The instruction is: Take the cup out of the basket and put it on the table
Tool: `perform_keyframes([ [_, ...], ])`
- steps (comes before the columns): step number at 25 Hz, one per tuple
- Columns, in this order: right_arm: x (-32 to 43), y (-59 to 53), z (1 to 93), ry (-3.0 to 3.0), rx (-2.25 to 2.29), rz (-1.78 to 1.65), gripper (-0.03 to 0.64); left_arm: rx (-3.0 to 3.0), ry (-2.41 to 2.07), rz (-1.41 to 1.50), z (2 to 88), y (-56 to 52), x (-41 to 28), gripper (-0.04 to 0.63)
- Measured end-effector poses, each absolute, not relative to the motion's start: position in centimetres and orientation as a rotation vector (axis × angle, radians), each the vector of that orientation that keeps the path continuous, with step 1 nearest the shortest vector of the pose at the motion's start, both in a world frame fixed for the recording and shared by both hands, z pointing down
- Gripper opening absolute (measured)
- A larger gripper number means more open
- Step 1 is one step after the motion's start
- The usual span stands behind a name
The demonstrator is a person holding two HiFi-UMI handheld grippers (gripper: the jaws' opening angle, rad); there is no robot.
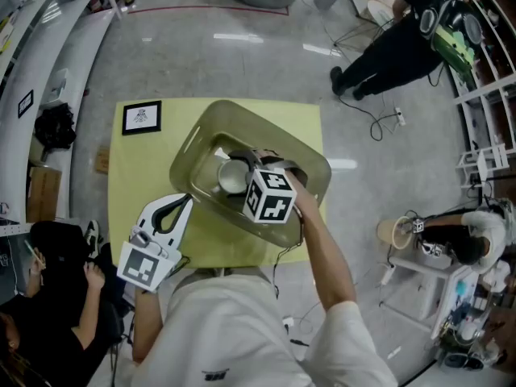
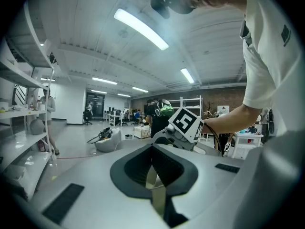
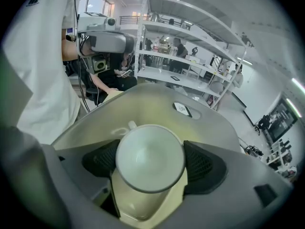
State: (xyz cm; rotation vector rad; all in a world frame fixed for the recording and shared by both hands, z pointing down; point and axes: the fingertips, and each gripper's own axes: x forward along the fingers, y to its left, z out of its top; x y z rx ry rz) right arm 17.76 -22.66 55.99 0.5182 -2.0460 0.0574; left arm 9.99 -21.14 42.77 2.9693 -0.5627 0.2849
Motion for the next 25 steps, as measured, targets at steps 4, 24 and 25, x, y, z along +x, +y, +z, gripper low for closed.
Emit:
perform_keyframes([
  [4,17.4,-22.2,54.1,-2.04,0.545,0.035,0.414,2.978,-0.566,0.273,42.2,-20.4,8.9,0.0],
  [24,13.0,-21.1,44.6,-2.045,0.596,-0.171,0.414,2.994,-0.668,0.21,40.4,-18.4,3.2,0.0],
  [25,12.6,-21.1,44.2,-2.048,0.591,-0.181,0.414,2.994,-0.676,0.207,40.4,-18.3,2.9,0.0],
])
